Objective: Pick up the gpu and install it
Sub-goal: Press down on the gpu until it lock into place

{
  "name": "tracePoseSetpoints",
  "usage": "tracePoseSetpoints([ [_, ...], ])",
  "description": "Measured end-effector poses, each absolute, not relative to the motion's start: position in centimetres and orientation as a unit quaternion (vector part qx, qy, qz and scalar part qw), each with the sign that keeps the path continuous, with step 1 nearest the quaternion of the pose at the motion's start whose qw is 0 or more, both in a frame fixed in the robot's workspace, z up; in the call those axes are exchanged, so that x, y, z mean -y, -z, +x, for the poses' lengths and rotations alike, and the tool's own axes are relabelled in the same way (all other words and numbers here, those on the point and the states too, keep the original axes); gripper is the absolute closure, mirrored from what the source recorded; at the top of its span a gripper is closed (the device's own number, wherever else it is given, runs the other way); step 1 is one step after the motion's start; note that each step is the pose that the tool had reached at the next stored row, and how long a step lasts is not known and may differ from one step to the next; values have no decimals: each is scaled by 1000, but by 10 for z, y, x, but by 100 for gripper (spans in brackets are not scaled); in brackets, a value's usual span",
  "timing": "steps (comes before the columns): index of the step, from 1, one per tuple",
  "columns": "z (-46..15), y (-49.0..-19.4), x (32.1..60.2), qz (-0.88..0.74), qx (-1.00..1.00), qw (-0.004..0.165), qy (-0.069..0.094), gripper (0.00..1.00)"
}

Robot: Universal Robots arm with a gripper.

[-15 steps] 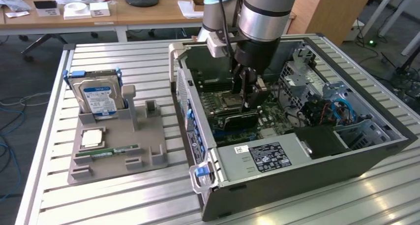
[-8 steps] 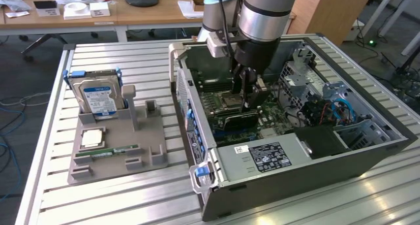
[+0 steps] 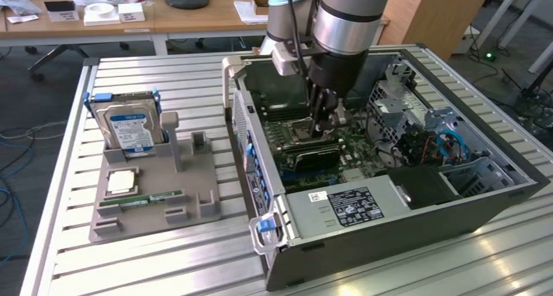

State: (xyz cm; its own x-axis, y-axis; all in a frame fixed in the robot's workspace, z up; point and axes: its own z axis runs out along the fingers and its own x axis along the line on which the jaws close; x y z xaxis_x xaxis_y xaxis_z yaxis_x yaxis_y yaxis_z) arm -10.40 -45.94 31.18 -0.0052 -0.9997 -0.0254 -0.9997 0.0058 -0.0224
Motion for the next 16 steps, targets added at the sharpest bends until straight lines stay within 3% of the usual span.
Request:
tracePoseSetpoints([
  [16, -104, -284, 459, -705, -709, 17, -1, 89],
])
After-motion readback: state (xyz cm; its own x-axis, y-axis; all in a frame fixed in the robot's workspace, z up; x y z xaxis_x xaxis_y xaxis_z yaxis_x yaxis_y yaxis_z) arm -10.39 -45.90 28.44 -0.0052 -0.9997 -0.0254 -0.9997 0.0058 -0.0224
